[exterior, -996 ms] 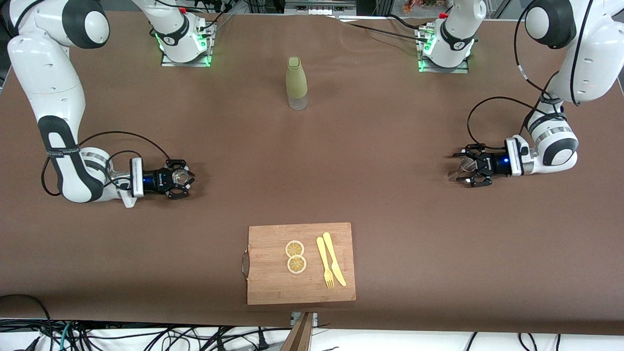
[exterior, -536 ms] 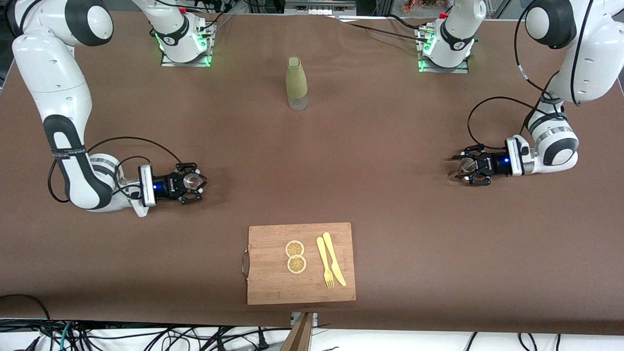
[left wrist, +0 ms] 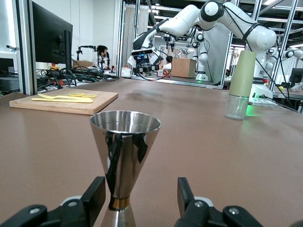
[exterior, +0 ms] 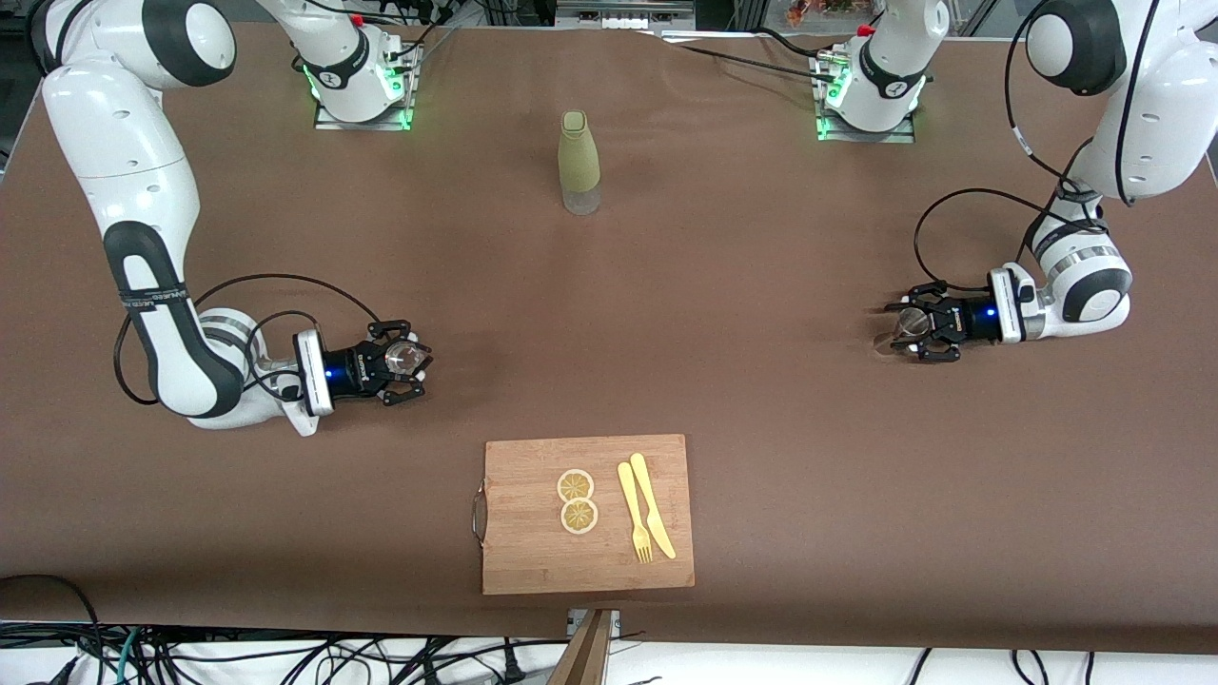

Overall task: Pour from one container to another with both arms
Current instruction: 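Close the right gripper on the glass while the left gripper grasps the jigger, then lift the glass with the right gripper while the left gripper brings the jigger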

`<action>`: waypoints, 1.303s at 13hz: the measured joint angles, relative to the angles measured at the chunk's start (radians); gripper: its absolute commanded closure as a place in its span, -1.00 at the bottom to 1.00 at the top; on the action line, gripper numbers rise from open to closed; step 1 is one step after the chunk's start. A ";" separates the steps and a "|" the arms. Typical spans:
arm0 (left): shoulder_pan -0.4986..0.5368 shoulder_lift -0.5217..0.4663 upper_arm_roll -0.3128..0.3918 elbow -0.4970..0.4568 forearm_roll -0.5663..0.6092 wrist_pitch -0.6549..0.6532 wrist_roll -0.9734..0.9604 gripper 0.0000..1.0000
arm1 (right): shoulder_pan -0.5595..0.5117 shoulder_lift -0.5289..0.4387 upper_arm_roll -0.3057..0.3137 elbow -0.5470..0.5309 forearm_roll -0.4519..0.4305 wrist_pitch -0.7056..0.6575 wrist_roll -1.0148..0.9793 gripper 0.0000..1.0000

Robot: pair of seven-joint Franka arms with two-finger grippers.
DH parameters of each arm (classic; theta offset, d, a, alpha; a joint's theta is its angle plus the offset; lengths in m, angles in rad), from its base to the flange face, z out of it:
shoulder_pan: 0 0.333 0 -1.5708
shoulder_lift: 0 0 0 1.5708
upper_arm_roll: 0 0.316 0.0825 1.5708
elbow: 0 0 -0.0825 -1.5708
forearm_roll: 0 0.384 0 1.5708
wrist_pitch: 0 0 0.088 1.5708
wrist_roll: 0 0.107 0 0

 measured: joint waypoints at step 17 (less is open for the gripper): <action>-0.001 -0.003 -0.030 0.017 -0.011 -0.016 0.012 1.00 | 0.032 -0.083 0.027 0.033 0.005 0.010 0.136 0.97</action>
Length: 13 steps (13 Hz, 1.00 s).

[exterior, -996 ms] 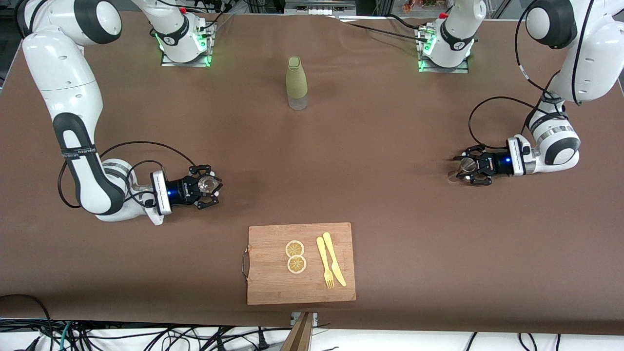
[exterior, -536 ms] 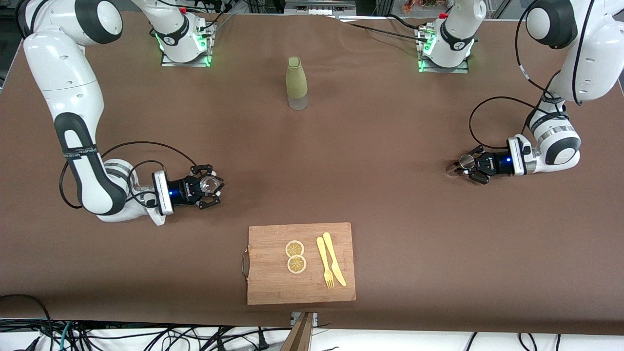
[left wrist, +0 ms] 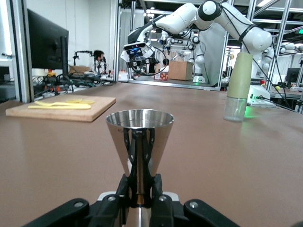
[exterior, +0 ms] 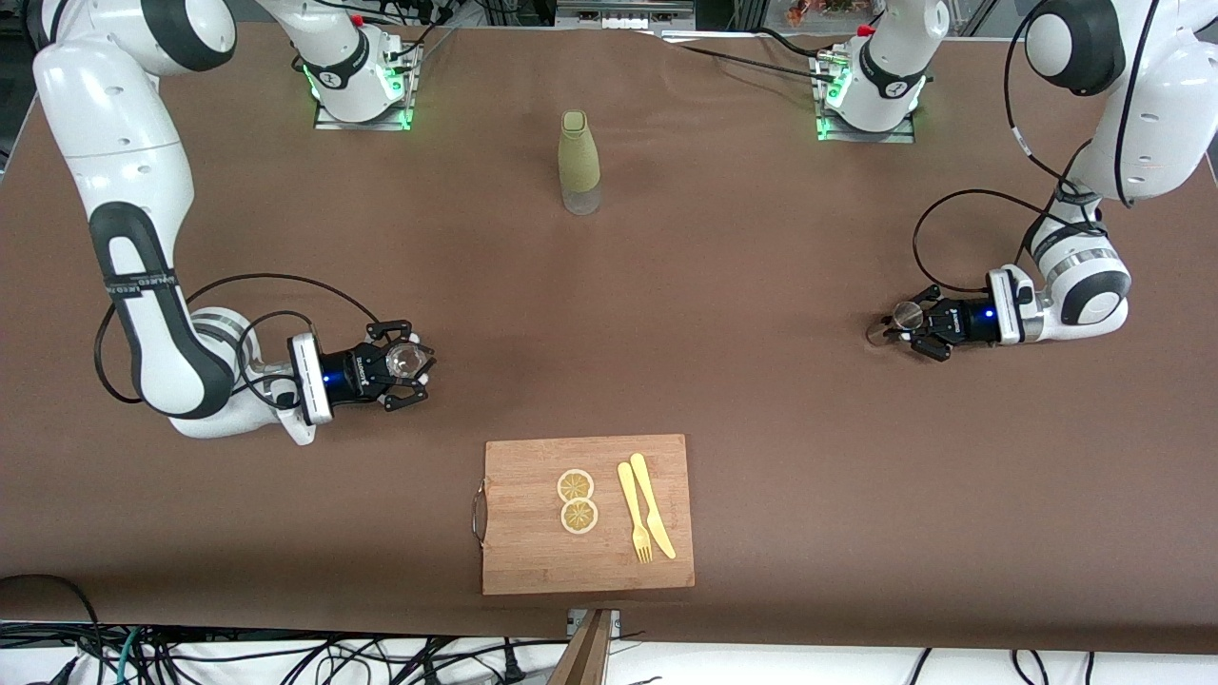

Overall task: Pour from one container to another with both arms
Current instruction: 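Lift the glass with the right gripper while the left gripper brings the jigger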

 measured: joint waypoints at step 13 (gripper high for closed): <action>-0.415 -0.038 -0.234 0.075 -0.487 0.405 -0.156 1.00 | 0.243 -0.129 0.113 0.000 0.020 0.467 0.157 0.97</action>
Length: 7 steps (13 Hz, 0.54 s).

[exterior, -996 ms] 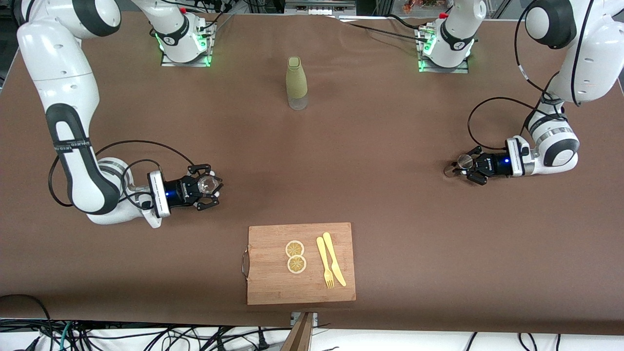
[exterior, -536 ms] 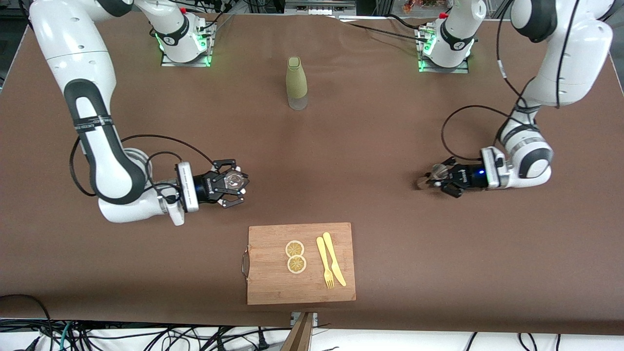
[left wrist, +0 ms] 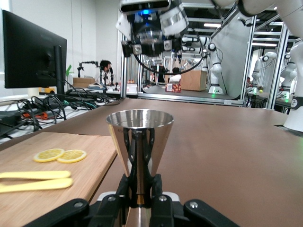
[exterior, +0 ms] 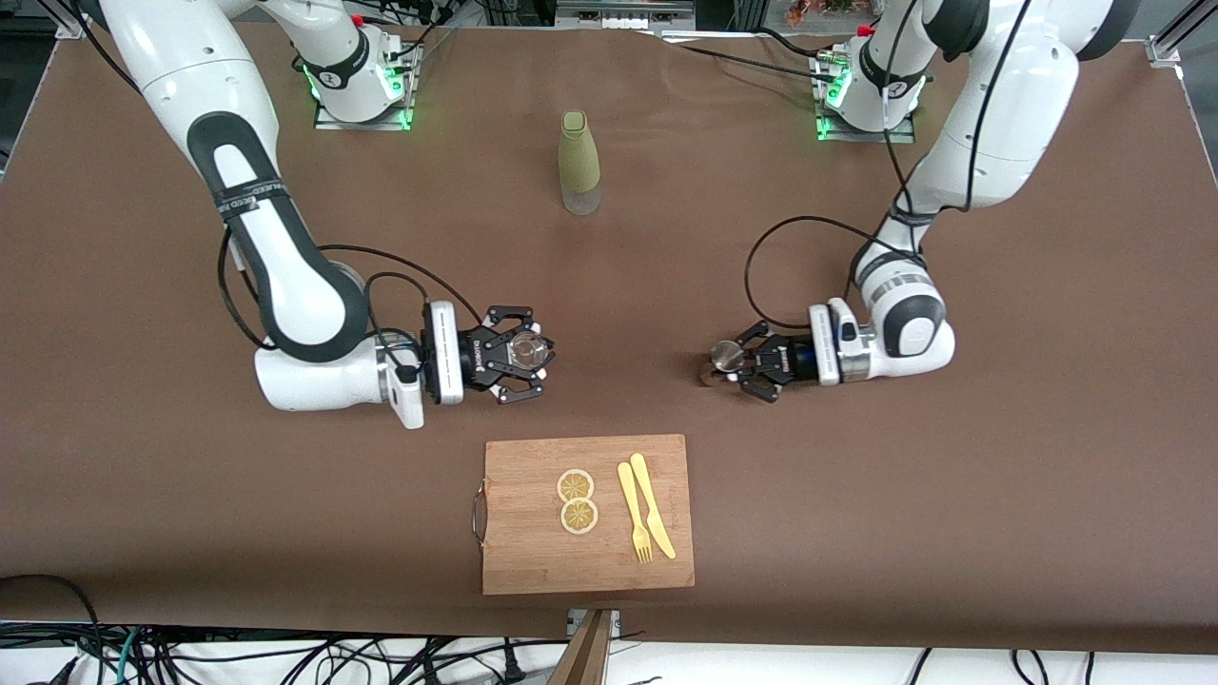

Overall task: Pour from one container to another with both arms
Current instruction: 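Lift the glass with the right gripper while the left gripper brings the jigger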

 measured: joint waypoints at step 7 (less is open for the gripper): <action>-0.118 0.022 -0.005 0.060 -0.131 0.117 -0.021 1.00 | 0.064 0.000 0.009 -0.015 0.000 0.133 0.016 0.97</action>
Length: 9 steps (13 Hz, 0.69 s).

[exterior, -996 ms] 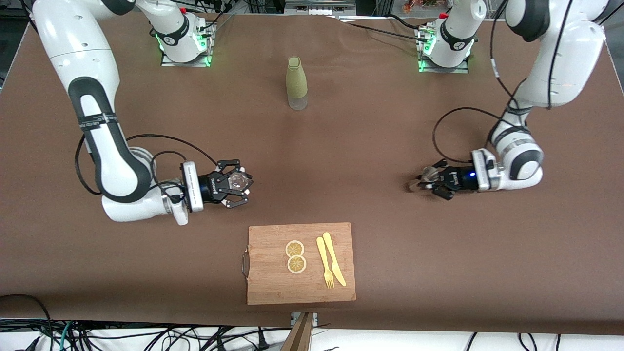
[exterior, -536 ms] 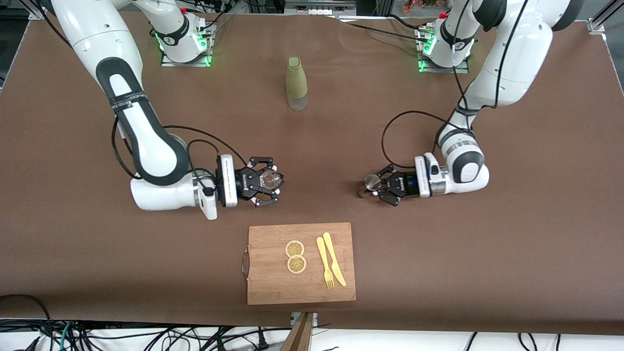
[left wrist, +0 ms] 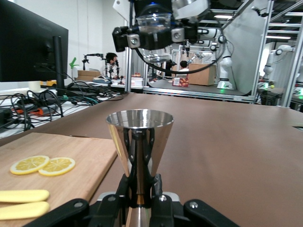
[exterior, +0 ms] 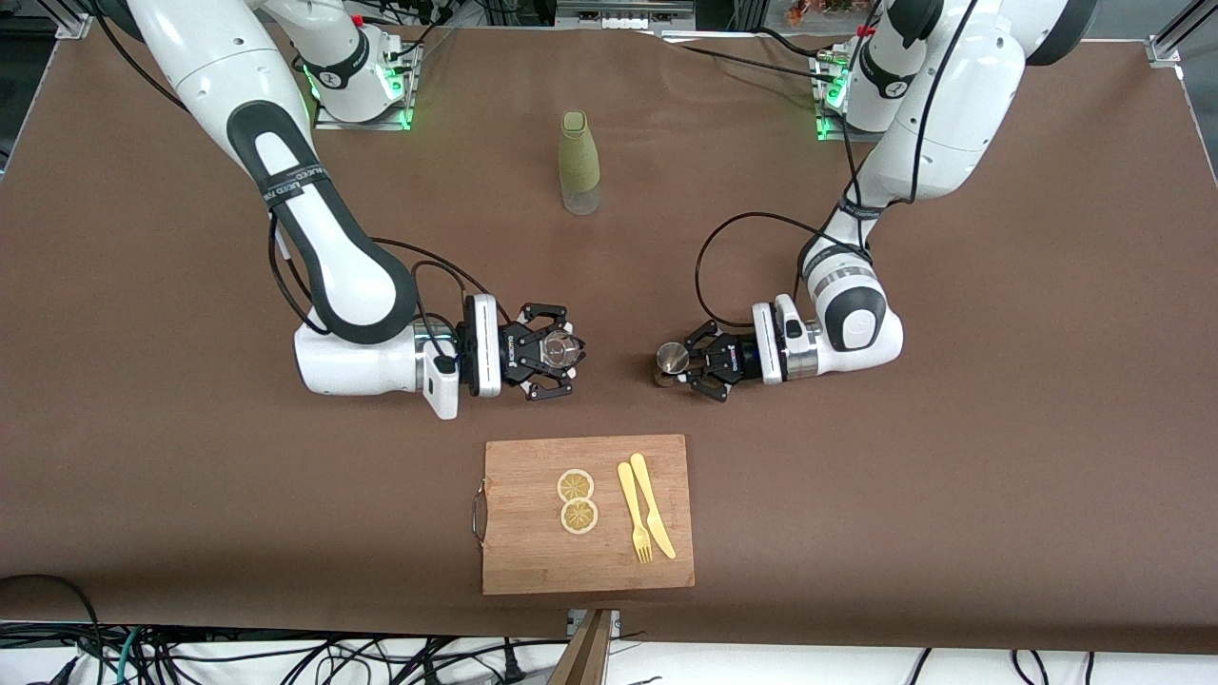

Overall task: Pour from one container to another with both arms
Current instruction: 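Lift the glass with the right gripper while the left gripper brings the jigger, then tilt the glass with the right gripper, pouring liquid into the held jigger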

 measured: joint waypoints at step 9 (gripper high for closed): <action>-0.132 0.070 -0.003 0.125 -0.156 0.104 -0.023 1.00 | 0.074 -0.001 0.000 -0.017 -0.198 0.154 0.186 1.00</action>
